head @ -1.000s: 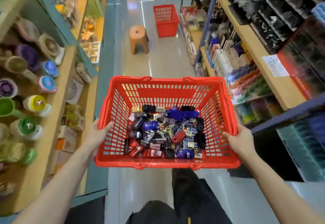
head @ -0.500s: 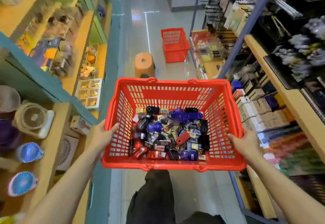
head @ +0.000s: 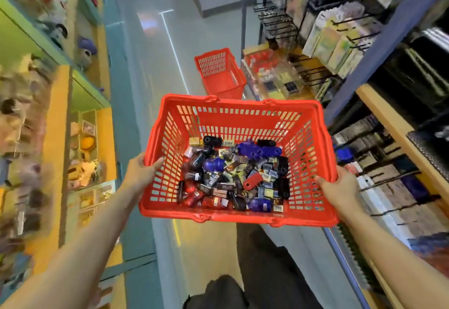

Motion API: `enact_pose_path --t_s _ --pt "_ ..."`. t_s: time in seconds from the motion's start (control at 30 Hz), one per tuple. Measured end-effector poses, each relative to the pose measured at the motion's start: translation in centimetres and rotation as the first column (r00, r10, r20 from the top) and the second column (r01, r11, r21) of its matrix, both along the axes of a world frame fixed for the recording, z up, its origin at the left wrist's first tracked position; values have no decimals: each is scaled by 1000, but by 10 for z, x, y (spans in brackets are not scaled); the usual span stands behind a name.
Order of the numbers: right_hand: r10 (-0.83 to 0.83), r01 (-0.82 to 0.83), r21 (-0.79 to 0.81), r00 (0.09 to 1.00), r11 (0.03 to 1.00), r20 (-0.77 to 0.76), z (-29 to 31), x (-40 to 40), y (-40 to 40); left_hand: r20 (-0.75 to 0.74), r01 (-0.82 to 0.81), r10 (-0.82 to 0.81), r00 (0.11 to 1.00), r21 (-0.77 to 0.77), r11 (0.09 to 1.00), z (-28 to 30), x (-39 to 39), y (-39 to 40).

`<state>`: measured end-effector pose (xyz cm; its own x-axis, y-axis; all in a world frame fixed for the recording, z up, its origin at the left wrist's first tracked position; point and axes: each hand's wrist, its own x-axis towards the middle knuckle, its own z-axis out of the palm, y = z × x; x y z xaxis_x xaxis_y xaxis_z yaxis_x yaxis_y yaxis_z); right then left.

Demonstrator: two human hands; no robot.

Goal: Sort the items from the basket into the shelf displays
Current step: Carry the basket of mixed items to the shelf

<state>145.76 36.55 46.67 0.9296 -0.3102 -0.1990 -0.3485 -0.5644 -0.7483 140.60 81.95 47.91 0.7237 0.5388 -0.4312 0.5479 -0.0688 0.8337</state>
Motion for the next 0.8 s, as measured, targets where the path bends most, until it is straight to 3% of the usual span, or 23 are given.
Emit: enact_pose_path --t_s 0.2,0.4,0.8 --pt "-8 3 -82 998 997 -57 8 136 51 12 15 -15 1000 -22 1000 8 144 55" --pt "-112 112 -13 994 994 -10 6 243 121 64 131 -129 990 -27 991 13 296 122" --pt "-390 385 -77 919 920 -60 -8 346 198 -17 434 -435 900 -64 899 5 561 173"
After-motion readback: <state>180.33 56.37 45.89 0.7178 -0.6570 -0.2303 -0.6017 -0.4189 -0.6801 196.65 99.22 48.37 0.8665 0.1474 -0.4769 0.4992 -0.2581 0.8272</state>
